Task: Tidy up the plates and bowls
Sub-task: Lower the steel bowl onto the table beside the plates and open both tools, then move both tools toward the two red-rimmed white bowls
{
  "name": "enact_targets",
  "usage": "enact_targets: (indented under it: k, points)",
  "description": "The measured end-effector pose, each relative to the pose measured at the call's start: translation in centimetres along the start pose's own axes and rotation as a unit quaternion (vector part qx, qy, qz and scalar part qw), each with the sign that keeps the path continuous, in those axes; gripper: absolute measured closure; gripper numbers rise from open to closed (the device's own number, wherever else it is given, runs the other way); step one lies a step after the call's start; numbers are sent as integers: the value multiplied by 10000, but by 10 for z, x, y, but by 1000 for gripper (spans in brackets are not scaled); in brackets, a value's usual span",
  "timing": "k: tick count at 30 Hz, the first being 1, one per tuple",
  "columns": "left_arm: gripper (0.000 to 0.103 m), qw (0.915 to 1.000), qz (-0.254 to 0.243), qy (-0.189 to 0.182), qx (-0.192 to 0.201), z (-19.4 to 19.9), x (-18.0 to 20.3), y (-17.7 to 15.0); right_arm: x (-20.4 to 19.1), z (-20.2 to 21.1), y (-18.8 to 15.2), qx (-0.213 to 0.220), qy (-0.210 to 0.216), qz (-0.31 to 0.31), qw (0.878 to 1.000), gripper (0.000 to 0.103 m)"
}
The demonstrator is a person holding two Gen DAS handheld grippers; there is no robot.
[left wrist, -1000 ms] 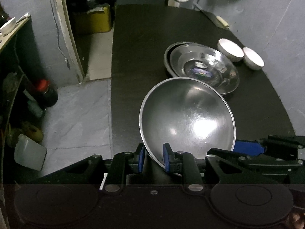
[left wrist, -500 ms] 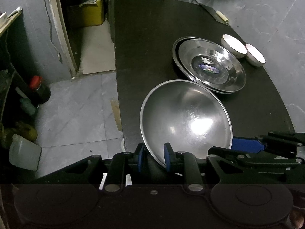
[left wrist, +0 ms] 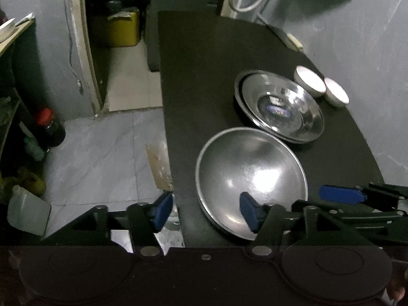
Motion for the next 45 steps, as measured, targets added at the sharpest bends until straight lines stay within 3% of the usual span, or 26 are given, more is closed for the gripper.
enact_targets:
  k: [5,11,17,24,33,45]
  points:
    - [16,9985,69,-75,542,27,-8,12,4,14,5,295,-222,1,9993,21]
    - [7,9870,-167,-99,1594,67,-6,32,8,35,12,736,-524,-87,9959,1]
    - [5,9787,-351,-286,2005,86,3,45,19,38,17,907,-783,-386,9920,0]
    - [1,9665,-71,-618,2489,99,2,64,23,68,29,1507,-1217,-538,9796,0]
    - [1,9648,-395,-1096,2359,95,13,70,17,94,20,1790,-1989,-712,9609,0]
    - [1,9633,-955,-1575,1952,78,45,54,18,113,-18,1600,-2610,-1090,9457,0]
Point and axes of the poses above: each gripper's, at about its wrist camera, not at the fingertips, and z roughly against the way its jaws point, x to its right, y to its top, the point moved 9 cm from there along -z, roughly the way its jaws point, and after that the axes turned 13 degrees about z, right-handed, at the moved point
